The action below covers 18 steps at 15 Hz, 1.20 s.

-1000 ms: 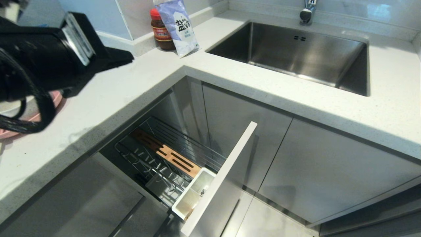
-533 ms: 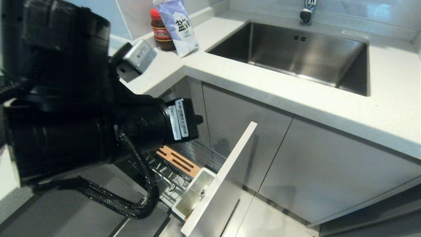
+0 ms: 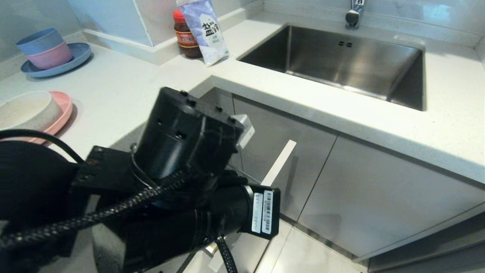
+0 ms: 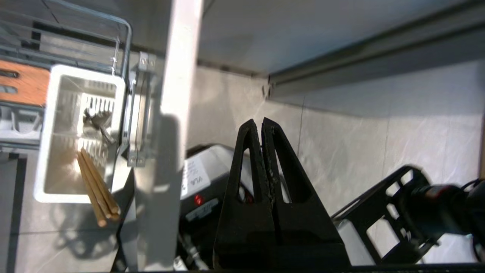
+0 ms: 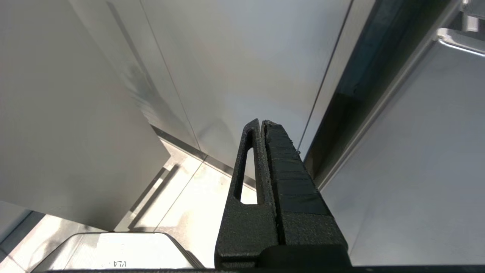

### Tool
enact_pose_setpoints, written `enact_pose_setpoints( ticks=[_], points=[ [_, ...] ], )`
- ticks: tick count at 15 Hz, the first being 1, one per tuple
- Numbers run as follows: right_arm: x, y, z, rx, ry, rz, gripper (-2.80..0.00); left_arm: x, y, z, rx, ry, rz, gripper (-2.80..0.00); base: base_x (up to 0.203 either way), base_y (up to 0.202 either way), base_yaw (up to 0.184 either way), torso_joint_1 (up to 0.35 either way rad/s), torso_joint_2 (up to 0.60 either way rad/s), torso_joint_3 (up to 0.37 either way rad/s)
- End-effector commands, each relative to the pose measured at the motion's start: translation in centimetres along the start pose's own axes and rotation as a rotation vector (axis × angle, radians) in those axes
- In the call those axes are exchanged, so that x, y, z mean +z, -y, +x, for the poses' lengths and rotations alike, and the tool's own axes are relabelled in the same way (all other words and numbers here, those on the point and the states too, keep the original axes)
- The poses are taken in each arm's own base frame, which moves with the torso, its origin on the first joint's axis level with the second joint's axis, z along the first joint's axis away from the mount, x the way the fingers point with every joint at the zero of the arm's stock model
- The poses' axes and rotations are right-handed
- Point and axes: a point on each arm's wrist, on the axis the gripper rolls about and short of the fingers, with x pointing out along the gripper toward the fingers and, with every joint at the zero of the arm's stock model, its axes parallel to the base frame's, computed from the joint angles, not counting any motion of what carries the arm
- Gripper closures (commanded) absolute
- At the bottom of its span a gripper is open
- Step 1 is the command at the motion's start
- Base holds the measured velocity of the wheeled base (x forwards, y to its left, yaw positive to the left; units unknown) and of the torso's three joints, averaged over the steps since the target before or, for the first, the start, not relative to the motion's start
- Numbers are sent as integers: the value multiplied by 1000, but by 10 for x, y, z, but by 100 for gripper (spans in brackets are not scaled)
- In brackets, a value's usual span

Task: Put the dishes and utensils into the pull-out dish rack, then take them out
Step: Close the cupboard

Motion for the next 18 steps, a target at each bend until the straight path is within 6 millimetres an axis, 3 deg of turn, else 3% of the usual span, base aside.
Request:
enact_pose_setpoints(
  ticks=[1,5,18],
  points=[
    [0,0,0,0,1,0,0,-16,7,19,20,-71,40,0,0,0,0,0,0,0],
    [0,0,0,0,1,0,0,-34,7,41,88,-177,91,0,0,0,0,0,0,0],
    [0,0,0,0,1,0,0,-32,-9,52,325,-126,124,0,0,0,0,0,0,0]
  ],
)
